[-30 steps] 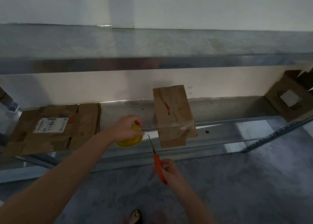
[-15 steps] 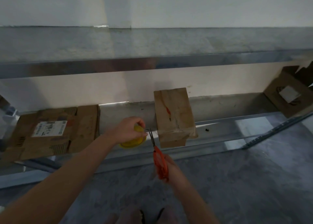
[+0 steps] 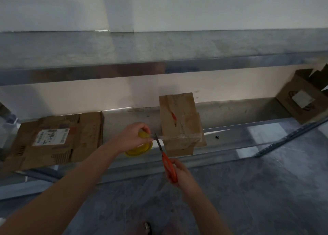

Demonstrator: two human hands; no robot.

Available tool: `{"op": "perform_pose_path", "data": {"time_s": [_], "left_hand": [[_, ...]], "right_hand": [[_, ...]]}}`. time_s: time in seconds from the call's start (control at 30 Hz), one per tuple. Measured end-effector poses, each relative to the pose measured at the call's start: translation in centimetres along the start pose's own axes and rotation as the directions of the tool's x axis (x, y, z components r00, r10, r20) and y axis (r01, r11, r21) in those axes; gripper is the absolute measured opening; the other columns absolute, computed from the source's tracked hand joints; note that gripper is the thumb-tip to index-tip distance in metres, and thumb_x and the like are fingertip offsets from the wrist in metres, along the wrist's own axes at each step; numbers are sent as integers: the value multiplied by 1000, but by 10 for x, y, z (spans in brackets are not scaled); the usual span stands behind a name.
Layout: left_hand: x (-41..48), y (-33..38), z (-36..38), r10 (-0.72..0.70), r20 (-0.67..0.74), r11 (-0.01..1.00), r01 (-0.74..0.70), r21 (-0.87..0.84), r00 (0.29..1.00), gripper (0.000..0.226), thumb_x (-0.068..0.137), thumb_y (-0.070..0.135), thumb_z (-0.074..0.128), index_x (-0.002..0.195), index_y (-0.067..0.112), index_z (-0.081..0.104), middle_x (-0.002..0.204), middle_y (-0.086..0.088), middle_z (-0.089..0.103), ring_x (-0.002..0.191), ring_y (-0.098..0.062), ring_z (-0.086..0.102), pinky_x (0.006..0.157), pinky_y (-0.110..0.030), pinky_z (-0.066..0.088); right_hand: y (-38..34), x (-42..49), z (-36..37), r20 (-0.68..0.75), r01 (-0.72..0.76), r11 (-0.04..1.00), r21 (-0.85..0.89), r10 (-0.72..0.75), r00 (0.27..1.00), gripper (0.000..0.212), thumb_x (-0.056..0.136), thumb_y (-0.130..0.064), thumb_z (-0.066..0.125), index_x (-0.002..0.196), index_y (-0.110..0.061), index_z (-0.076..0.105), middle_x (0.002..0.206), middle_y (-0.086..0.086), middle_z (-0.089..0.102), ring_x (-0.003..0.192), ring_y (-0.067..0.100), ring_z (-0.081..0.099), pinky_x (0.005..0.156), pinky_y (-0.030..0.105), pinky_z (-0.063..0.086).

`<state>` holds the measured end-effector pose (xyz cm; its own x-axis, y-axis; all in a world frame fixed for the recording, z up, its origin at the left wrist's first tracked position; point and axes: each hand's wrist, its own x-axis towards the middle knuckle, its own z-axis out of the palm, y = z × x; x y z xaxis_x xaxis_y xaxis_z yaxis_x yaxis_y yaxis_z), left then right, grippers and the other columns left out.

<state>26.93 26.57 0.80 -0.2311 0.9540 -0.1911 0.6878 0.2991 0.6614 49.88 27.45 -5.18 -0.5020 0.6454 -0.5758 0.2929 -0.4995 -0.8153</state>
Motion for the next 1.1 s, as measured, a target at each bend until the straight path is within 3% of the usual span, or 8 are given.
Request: {"op": "perform_pose_path", "data": {"time_s": [0.17, 0.3, 0.5, 0.77, 0.97, 1.1], "left_hand": [[-1, -3, -3, -11, 4, 1000, 11, -11, 1000, 25, 81, 36, 73, 100, 25, 61, 103, 8, 58, 96, -9, 52, 71, -20, 38], [1, -3, -5, -26, -12, 999, 26, -22, 1000, 25, 81, 35, 74, 99, 24, 61, 106, 5, 58, 98, -12, 53, 78, -26, 41], [9, -2, -6, -44, -85, 999, 42, -22, 995, 28, 81, 32, 75, 103, 20, 62, 104, 6, 58, 89, -7, 49, 67, -13, 35], [18, -2, -5, -86, -99, 996, 83, -39, 991, 19, 79, 32, 74, 93, 25, 62, 100, 5, 60, 96, -15, 56, 84, -33, 48], [11, -8, -8, -50, -82, 999, 50, -1, 995, 21, 78, 36, 75, 90, 25, 62, 96, 6, 60, 91, -12, 54, 73, -26, 43], [4, -26, -9, -77, -107, 997, 77, -4, 991, 21, 81, 37, 73, 94, 27, 59, 99, 7, 58, 92, -13, 54, 73, -26, 43]], "right_hand": [[-3, 9, -2, 8, -7, 999, 39, 7, 1000, 14, 99, -12, 52, 107, -11, 63, 57, -6, 55, 49, 6, 49, 46, 18, 36], [-6, 18, -3, -16, -15, 999, 34, 15, 1000, 10, 98, -11, 54, 99, -12, 64, 54, -5, 57, 46, 5, 50, 43, 17, 36], [-20, 32, -11, -46, 9, 999, -32, -10, 999, 10, 96, -16, 59, 89, -17, 66, 55, -5, 58, 46, 5, 52, 44, 17, 38], [-31, 40, -15, -60, 42, 998, -55, -46, 997, 16, 95, -11, 56, 87, -17, 69, 61, -1, 55, 49, 5, 48, 46, 17, 37], [-36, 44, -18, -129, 30, 999, -24, -33, 991, 14, 97, -17, 57, 87, -16, 67, 61, -1, 56, 54, 10, 49, 50, 22, 36], [-35, 45, -22, -113, 31, 993, -111, -43, 993, 16, 97, -14, 52, 89, -19, 64, 67, 3, 56, 59, 14, 48, 54, 26, 37]]}}
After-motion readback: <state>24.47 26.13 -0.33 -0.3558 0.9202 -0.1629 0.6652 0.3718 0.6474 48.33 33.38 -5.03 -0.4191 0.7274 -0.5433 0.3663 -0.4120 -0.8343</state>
